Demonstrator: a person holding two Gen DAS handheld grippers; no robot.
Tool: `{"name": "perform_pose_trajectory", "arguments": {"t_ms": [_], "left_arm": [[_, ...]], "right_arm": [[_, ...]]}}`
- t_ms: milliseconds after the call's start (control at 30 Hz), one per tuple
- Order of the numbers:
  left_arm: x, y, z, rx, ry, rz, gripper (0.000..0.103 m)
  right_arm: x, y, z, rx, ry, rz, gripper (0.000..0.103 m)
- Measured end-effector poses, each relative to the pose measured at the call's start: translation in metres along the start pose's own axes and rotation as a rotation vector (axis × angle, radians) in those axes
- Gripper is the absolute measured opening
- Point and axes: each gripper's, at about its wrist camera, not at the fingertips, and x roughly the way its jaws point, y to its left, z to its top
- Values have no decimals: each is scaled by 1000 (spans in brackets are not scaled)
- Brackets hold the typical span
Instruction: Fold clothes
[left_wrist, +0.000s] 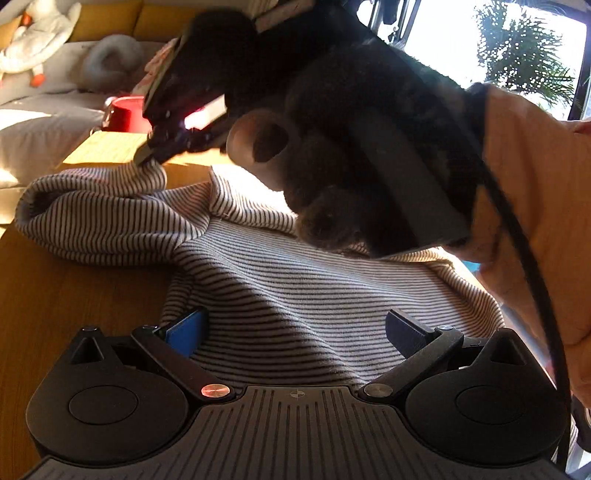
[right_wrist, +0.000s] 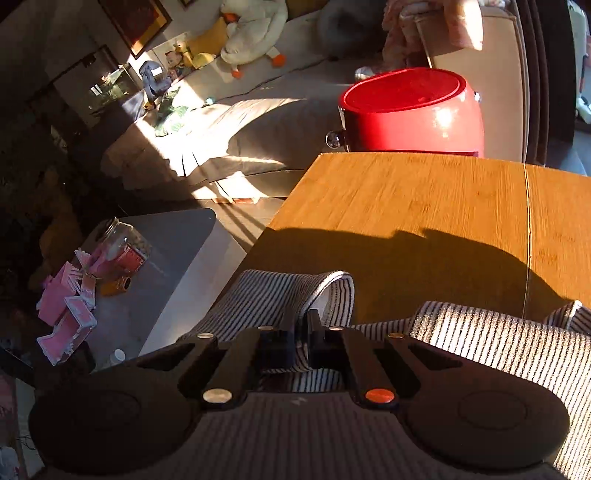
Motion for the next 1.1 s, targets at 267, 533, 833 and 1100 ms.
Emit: {"name": "perform_pose_trajectory", "arguments": {"t_ms": [267, 533, 833, 1100], "left_arm": [[1, -2, 1, 9, 4, 9, 103], [2, -7, 1, 36, 15, 31, 103], [10, -15, 3, 90, 45, 73, 103], [4, -34, 51, 151, -59, 78, 103]], "right_arm": [[-135, 7, 17, -63, -319, 12, 4], [-249, -104, -40, 144, -488, -154, 4], [-208, -192, -154, 348, -338, -395, 3], [-215, -154, -150, 179, -442, -410, 35]]}}
